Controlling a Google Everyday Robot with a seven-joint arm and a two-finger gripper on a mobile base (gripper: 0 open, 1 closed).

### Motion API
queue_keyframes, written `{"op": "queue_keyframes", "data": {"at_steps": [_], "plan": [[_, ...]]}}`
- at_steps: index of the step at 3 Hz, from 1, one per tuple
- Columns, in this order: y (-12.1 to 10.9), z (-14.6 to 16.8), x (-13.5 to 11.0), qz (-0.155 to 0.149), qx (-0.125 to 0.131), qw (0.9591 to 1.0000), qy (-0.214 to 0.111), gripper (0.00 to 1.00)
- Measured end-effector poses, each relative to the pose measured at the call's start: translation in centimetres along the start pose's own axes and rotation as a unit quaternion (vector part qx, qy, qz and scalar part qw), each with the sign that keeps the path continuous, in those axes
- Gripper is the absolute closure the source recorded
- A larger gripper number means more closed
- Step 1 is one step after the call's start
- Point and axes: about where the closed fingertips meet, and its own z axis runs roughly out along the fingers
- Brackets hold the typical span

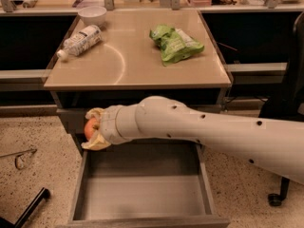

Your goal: Pick apple from middle drawer and place on counter

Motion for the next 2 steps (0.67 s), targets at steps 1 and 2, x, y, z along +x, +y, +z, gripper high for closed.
{"op": "queue_keyframes", "data": {"at_steps": [1,2], "plan": [[-7.0,-2.2,-4.1,-0.032,0.045,0.9984,0.008,1.0],[-12.3,-2.5,-6.2,-0.045,0.086,0.9953,0.009,1.0]]}}
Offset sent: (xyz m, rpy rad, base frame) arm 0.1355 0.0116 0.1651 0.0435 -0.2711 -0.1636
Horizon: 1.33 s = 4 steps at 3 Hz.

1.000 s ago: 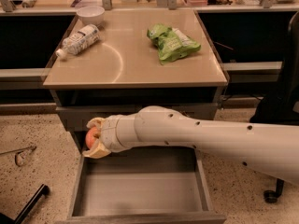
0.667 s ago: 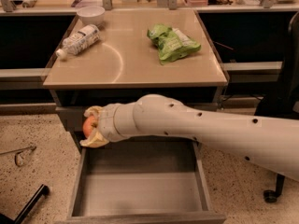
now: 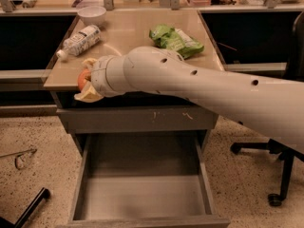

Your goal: Pick apple from middle drawer and place on counter

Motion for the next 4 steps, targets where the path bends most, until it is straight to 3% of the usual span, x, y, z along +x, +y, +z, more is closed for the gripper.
{"op": "queue_keyframes", "data": {"at_steps": [1,2,3,4], "plan": [[0.0,0.0,0.0,0.0,0.0,1.0,0.0,1.0],[-2.0,0.3,-1.2,-0.015,0.014,0.9998,-0.004,1.0],[-6.0,1.7,-2.2,-0.033,0.03,0.999,-0.001,1.0],[-9.5,3.7,-1.2,-0.036,0.046,0.9981,0.017,1.0]]}}
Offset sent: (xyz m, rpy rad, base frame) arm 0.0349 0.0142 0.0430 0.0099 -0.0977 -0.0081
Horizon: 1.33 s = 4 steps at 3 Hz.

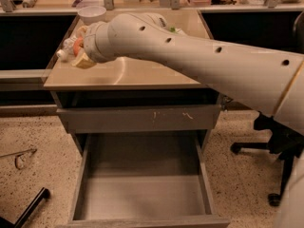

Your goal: Pick apple from middle drawer and place on counter

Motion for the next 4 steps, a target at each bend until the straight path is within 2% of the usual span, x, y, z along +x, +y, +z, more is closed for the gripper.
{"op": "queue_keyframes", "data": {"at_steps": [1,2,3,4], "plan": [[-2.7,0.9,3.6,0.036,0.02,0.9987,0.03,1.0],[-3.1,0.7,9.1,0.111,0.019,0.9917,0.062,1.0],[-2.4,0.6,13.4,0.178,0.003,0.9816,0.068,1.0],[-1.9,1.0,14.3,0.198,-0.014,0.9779,0.066,1.0]]}}
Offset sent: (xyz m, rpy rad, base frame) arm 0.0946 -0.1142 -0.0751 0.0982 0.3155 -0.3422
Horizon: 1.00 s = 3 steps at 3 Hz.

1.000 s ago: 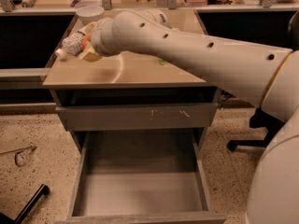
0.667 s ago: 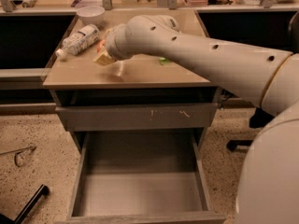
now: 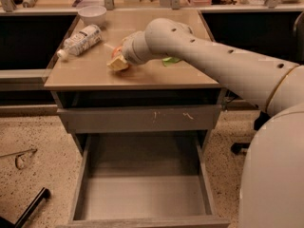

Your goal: Pick apple from middle drawer and place on counter

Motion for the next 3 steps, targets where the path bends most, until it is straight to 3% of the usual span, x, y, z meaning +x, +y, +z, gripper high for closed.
{"op": "queue_keyframes", "data": {"at_steps": [1,3], "plan": [[-0.13,-0.17,-0.25,0.0,0.0,1.0,0.0,1.0],[-0.12,-0.17,-0.25,0.0,0.0,1.0,0.0,0.58]]}}
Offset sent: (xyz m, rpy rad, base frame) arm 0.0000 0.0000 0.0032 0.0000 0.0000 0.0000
